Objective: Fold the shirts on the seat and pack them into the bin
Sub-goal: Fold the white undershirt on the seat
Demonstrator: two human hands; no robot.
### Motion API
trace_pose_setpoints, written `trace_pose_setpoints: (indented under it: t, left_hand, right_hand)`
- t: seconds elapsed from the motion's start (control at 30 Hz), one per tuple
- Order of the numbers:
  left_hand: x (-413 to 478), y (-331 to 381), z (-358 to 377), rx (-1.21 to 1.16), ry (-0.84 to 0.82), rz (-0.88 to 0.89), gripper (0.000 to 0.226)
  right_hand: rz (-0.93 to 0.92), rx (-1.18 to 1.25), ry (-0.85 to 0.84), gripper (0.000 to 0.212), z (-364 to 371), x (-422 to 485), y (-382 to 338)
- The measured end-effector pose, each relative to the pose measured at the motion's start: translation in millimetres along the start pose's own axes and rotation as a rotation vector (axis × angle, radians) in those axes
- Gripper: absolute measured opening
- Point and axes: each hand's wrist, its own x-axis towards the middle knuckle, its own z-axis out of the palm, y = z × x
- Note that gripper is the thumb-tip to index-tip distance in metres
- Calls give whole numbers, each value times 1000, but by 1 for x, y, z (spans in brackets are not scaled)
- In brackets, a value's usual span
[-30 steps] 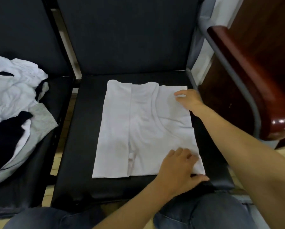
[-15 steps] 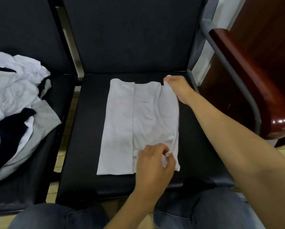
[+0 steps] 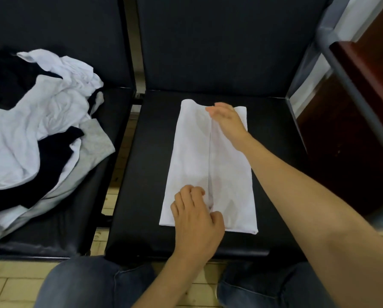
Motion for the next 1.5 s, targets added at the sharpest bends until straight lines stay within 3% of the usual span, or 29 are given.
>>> trace_pose_setpoints:
  t: [0.07, 0.13, 0.23, 0.4, 0.5, 0.6, 0.67, 0.77, 0.83, 0.9, 1.0, 1.1, 1.2, 1.3, 1.37, 1.5]
  left_hand:
    - [1, -4, 6, 106, 8, 171, 40]
    - [1, -14, 14, 297, -111, 280, 50]
    - [-1, -27, 22, 466, -248, 279, 57]
    - [-5, -31, 23, 468, -334, 224, 55]
    - [-5, -31, 25, 457, -370, 215, 53]
    - [-2, -20, 10, 380, -457, 216, 60]
    - [5, -24, -7, 207, -444, 206, 67]
    - [15, -42, -44, 161, -312, 310, 62]
    - [20, -58, -61, 356, -295, 499, 57]
    - [21, -75, -70, 507, -358, 619, 52]
    - [13, -78, -72, 599, -320, 691, 45]
    - [5, -76, -64, 550, -233, 719, 16]
    - [5, -74, -60, 519, -269, 623, 31]
    - [6, -64, -59, 548, -317, 523, 19]
    - [8, -57, -57, 569, -345, 441, 25]
    - [1, -50, -66, 556, -335, 420, 26]
  right_hand:
    - [-28, -46, 90, 28, -5, -9, 1]
    - [-53, -260, 154, 32, -8, -20, 7]
    - [-72, -479, 125, 44, -9, -53, 18]
    - [-119, -801, -93, 52, -1, -121, 55]
    - [-103, -1017, -138, 56, 1, -130, 70]
    - [-83, -1024, -228, 59, 0, -123, 66]
    - [-97, -922, -268, 60, -4, -127, 60]
    - [-345, -757, -104, 59, -22, -160, 50]
    - [-611, -860, -24, 43, -36, -192, 51]
    - [-754, -1057, -112, 28, -45, -217, 57]
    - [-706, -1135, -171, 27, -48, -232, 70]
    - [-663, -1171, -150, 22, -42, -232, 76]
    - [-608, -1235, -163, 24, -34, -232, 69]
    - [-549, -1349, -166, 33, -28, -231, 62]
    - [-501, -1328, -140, 34, -25, -230, 56]
    - [-370, -1154, -138, 6, -31, -239, 39]
